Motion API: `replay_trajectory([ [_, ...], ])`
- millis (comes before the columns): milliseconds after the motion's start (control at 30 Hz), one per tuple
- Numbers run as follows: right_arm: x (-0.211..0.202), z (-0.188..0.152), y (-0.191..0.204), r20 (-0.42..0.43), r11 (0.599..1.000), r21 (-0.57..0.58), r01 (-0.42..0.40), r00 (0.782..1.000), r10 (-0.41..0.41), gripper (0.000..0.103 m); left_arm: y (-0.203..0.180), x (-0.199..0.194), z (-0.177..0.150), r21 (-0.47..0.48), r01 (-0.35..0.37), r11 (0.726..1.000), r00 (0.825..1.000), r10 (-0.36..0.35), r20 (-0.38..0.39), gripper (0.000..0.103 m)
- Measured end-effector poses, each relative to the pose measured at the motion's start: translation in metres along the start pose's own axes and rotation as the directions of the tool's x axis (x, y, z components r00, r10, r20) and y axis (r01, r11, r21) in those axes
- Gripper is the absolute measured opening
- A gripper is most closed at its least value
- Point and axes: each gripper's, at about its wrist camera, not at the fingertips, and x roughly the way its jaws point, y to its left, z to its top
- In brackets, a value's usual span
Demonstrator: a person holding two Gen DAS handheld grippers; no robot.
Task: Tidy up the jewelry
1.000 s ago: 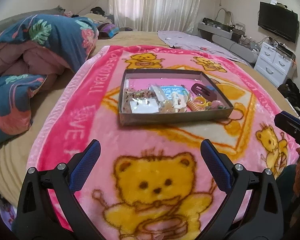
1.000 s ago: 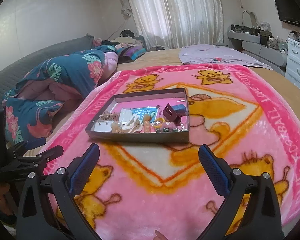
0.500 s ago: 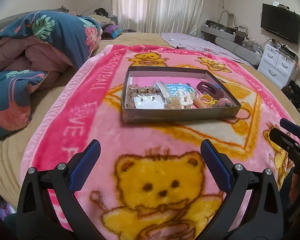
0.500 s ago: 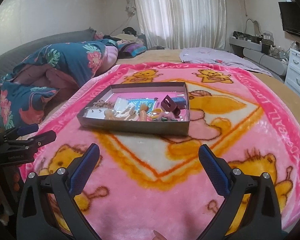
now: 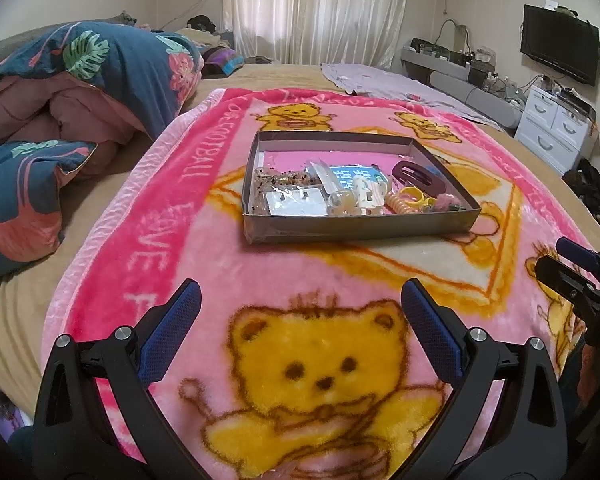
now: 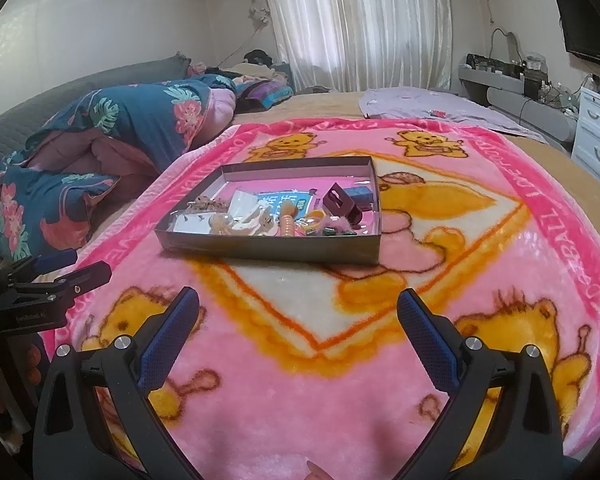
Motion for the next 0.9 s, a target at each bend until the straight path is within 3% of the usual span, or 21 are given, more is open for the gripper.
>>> replay_trajectory([
  [900, -0.0002, 0.0006, -0.0041, 0.000, 1.000, 0.011, -0.006, 1.000, 0.006, 0.099, -0.0006, -0.0016, -0.0002, 0.002, -0.009, 1.000, 1.000, 0.009, -0.004, 0.094],
])
